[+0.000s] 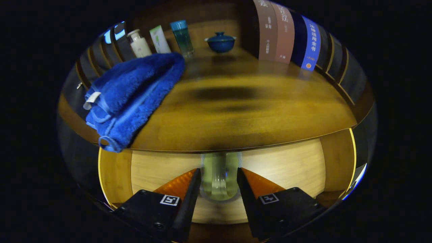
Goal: Pull open the drawer, take out the items inside it, and place them on the countertop above the cabinet.
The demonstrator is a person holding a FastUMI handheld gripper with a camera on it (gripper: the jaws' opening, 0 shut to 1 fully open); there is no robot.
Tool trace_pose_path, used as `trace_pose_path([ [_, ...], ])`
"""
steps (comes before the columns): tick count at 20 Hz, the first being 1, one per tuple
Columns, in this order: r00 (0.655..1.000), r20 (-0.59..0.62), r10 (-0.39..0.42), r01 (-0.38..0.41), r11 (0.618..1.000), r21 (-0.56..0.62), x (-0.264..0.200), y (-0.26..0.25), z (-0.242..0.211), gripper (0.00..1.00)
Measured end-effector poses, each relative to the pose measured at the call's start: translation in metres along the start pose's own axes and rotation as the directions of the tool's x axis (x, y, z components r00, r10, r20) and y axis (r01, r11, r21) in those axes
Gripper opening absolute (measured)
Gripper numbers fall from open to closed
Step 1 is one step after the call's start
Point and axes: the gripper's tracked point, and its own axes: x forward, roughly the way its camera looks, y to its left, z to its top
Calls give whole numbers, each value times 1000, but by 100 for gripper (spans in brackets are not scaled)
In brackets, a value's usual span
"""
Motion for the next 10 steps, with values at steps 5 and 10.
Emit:
trace_pose_path([
  [5,999,-49,2,-2,1000,3,7,0,-7,33],
  [10,999,-44,4,-4,1000,-2,5,-3,-6,18],
])
